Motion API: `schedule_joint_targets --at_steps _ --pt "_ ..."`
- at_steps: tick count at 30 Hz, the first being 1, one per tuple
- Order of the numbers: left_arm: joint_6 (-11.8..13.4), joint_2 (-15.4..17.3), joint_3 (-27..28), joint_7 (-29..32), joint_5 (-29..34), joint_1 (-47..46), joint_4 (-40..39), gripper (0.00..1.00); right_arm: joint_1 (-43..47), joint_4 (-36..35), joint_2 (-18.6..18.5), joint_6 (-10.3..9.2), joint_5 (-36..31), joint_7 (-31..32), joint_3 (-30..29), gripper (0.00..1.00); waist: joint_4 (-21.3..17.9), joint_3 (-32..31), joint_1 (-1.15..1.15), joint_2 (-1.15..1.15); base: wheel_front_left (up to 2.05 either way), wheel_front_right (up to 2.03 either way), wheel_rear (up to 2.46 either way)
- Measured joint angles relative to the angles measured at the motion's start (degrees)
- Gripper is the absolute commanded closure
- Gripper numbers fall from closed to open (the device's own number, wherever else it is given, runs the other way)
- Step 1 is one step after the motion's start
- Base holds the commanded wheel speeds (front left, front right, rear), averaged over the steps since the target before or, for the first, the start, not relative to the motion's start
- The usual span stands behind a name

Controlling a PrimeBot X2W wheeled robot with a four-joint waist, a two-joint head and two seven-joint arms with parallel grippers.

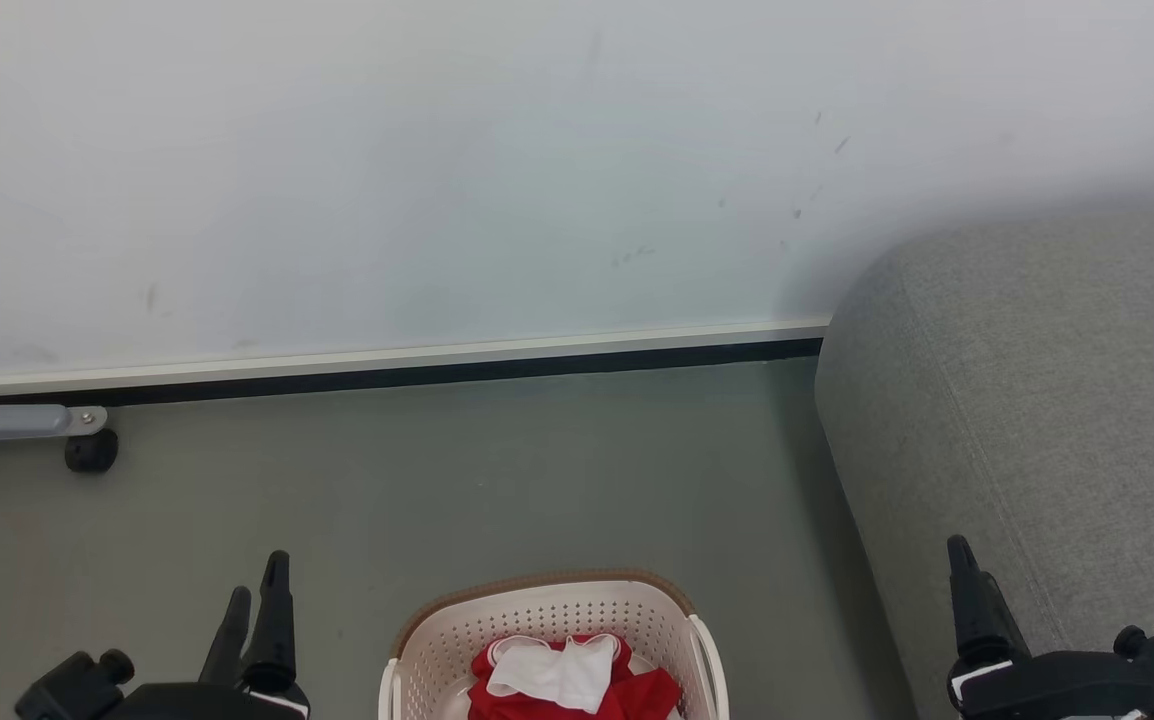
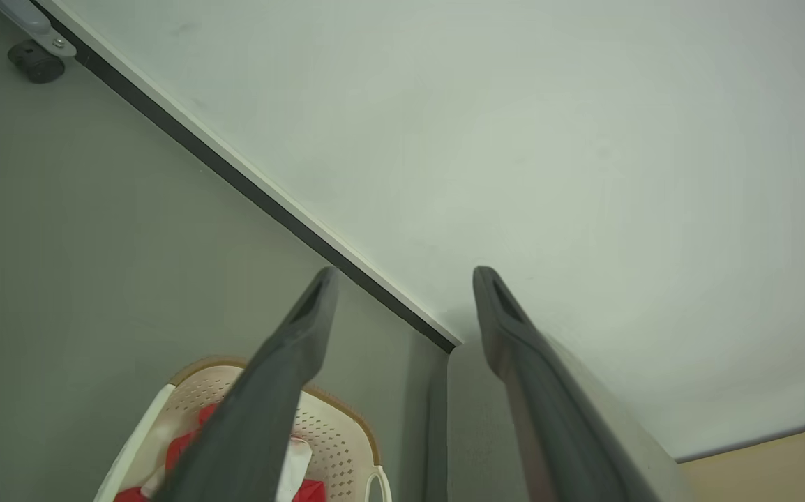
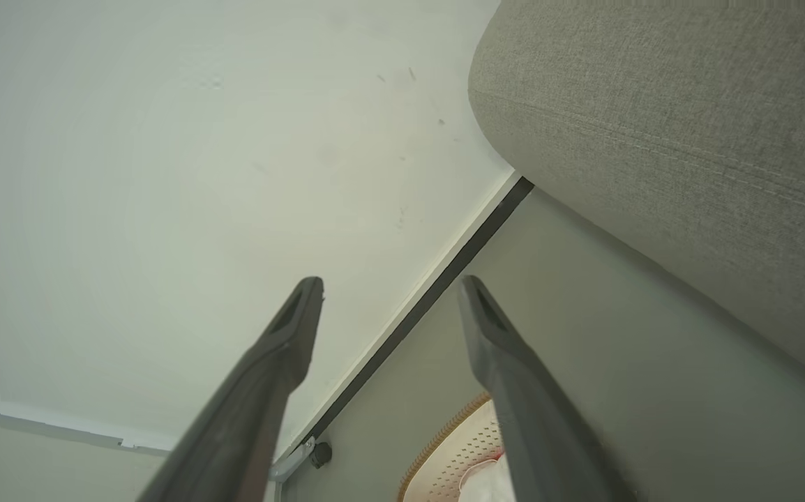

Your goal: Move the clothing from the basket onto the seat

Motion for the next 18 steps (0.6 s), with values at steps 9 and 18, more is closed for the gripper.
schedule_joint_targets --at_steps 9,18 --pt "1.52 1.7 -1.48 -1.98 9.87 0.92 -1.05 0.0 0.02 -0.49 -0.65 -1.36 -7.75 -1.92 2.77 0.0 -0.21 -0.03 0.0 0.0 0.0 0.0 0.0" --pt "2.77 2.85 -2.34 -3.56 17.73 1.63 -1.59 0.0 0.05 -0.78 -0.99 -2.48 -14.35 -3.5 4.95 0.0 -0.4 -0.03 0.0 0.0 0.0 0.0 0.0"
